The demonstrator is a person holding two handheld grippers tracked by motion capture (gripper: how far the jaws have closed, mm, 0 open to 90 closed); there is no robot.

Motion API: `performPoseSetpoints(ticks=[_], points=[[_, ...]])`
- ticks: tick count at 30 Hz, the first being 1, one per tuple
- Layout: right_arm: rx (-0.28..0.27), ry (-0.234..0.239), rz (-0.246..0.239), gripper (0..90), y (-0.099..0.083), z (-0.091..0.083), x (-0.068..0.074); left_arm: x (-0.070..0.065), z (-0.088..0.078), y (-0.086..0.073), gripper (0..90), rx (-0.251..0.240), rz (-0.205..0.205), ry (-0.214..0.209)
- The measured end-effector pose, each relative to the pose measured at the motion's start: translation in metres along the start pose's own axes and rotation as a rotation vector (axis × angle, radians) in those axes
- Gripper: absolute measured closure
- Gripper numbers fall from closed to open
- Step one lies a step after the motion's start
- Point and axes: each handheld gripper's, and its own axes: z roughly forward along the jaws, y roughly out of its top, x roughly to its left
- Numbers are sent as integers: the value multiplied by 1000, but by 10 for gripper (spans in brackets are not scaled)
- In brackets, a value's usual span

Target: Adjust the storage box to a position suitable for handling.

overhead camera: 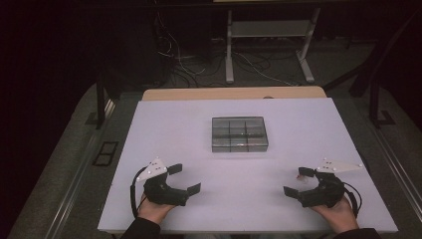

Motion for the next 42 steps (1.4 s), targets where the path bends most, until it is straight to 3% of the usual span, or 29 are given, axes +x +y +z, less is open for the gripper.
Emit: performPoseSetpoints(ticks=[22, 42], points=[[14, -3, -3, 5, -1, 1, 1, -3, 9, 23, 0, 53, 16, -10], [14, -1, -4, 5, -2, 1, 1, 6, 19, 49, 0, 81, 26, -19]])
